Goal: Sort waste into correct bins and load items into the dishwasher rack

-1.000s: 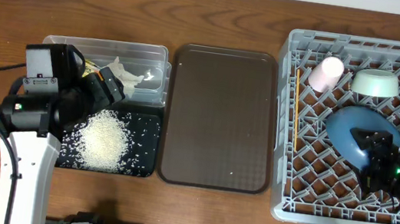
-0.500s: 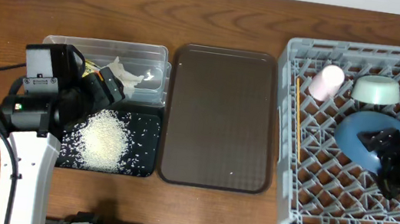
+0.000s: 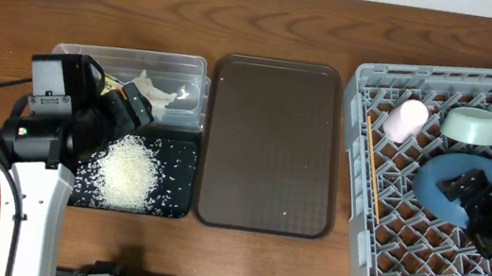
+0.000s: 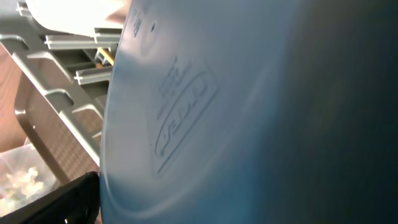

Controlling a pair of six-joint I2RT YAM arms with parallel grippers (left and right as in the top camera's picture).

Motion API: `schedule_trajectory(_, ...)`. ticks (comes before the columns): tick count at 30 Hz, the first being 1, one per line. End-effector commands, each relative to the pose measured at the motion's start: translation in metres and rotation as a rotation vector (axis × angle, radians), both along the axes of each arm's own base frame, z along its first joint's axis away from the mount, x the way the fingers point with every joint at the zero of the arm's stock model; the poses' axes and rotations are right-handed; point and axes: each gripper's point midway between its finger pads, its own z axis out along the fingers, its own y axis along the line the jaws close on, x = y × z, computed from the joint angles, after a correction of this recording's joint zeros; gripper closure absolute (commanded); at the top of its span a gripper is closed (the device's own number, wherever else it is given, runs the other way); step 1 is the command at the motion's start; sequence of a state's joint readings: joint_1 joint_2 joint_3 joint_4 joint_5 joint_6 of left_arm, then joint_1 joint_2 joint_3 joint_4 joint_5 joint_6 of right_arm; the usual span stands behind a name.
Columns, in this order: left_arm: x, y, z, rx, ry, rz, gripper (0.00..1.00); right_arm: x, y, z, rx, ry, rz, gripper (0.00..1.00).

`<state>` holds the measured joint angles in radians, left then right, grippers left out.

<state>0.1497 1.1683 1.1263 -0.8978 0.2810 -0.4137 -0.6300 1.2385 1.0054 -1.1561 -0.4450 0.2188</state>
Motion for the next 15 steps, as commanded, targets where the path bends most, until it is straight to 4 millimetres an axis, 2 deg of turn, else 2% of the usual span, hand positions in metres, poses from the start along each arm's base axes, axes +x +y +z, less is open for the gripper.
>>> schedule_trajectory(1, -0.001, 0.003, 0.003, 0.02, -0.009, 0.0, 0.05, -0.006, 0.005, 0.002, 0.004, 0.022, 0.014, 0.01)
schedule_trajectory(2, -0.001, 0.003, 0.003, 0.02, -0.009, 0.0, 0.05, -0.005, 0.006, 0.003, 0.008, 0.016, 0.014, 0.01)
schedule_trajectory(3, -0.001, 0.003, 0.003, 0.019, -0.009, 0.0, 0.05, -0.005, 0.005, 0.003, 0.005, 0.014, 0.014, 0.12)
schedule_trajectory(4, -0.001, 0.003, 0.003, 0.02, -0.009, 0.0, 0.05, -0.004, 0.005, 0.003, 0.003, 0.012, 0.014, 0.37)
schedule_trajectory(5, -0.001, 0.003, 0.003, 0.02, -0.009, 0.0, 0.05, -0.004, 0.004, 0.003, 0.001, 0.009, 0.014, 0.65)
schedule_trajectory(7, -0.001, 0.003, 0.003, 0.02, -0.009, 0.0, 0.05, -0.002, 0.003, 0.003, -0.006, 0.0, 0.014, 0.99)
schedule_trajectory(11, -0.001, 0.003, 0.003, 0.02, -0.009, 0.0, 0.05, 0.005, -0.002, 0.005, -0.031, -0.027, 0.013, 0.99)
schedule_trajectory(12, -0.001, 0.003, 0.003, 0.02, -0.009, 0.0, 0.05, 0.006, -0.003, 0.005, -0.033, -0.032, 0.012, 0.93)
schedule_trajectory(14, -0.001, 0.003, 0.003, 0.02, -0.009, 0.0, 0.05, 0.005, -0.003, 0.005, -0.025, -0.026, -0.003, 0.88)
schedule_trajectory(15, -0.001, 0.003, 0.003, 0.02, -0.009, 0.0, 0.05, 0.004, -0.002, 0.005, -0.019, -0.019, -0.007, 0.81)
